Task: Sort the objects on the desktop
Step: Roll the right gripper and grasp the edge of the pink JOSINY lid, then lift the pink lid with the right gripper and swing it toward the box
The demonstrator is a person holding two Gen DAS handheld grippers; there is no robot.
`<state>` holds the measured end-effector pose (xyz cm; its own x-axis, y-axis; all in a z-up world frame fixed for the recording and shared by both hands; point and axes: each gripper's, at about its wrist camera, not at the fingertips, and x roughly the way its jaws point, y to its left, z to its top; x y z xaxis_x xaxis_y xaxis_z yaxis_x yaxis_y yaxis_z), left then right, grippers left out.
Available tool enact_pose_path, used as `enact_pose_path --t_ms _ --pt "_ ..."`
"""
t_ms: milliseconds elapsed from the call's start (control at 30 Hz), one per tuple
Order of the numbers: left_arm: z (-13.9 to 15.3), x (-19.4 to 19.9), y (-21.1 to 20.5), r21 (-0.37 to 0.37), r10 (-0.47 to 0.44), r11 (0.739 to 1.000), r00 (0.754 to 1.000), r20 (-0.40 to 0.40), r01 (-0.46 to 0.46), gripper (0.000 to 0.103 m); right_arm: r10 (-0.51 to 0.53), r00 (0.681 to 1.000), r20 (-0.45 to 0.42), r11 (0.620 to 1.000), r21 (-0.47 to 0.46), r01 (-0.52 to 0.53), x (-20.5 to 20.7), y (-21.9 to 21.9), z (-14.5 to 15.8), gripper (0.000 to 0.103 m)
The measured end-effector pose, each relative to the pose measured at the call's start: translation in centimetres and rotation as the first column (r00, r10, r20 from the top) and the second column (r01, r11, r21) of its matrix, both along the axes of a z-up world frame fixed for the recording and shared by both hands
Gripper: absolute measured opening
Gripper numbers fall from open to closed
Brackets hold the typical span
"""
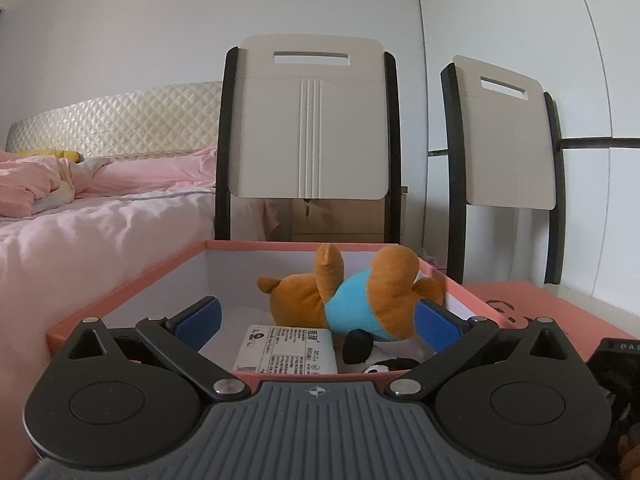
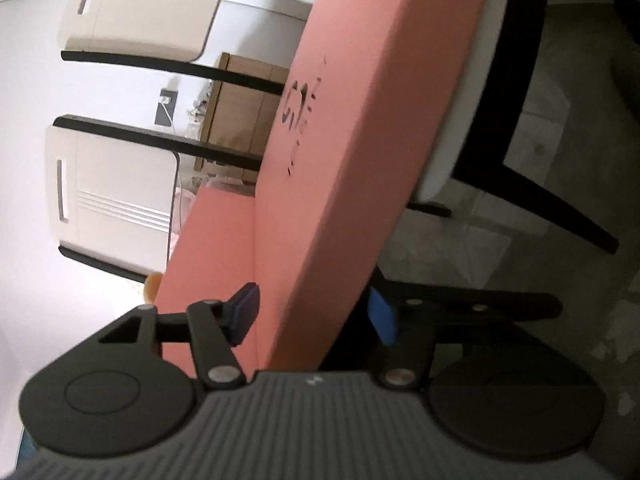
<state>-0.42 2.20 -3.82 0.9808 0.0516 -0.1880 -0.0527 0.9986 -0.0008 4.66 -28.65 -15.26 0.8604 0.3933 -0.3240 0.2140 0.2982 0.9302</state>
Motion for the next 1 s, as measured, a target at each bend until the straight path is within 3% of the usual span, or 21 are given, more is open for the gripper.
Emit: enact_pose_path --t_ms 133,267,567,1000 --pt "-0.2 0.1 0.0 0.003 0.001 1.000 1.000 -0.007 -0.001 0.103 -0.007 1.000 -0.018 1.000 -0.027 0.006 0.6 0.0 0.2 0.049" --pt "-0.4 0.3 -0.3 0.013 -0.001 1.000 1.000 -0.013 0.001 0.103 -0.006 1.000 -0.017 1.000 -0.015 0.006 0.6 -0.1 -0.1 0.047" --pt "-1.0 1.0 -0.6 0.011 0.014 1.000 0.999 -0.029 -0.014 0.103 0.008 1.000 -0.006 1.000 -0.022 -0.008 -0.8 -0.9 -0.6 0.047" --pt "-1.7 1.9 -1.7 0.029 0.050 0.998 0.999 0.019 -0.050 0.103 0.082 0.997 -0.009 0.996 -0.015 -0.083 -3.0 -2.1 -0.4 0.047"
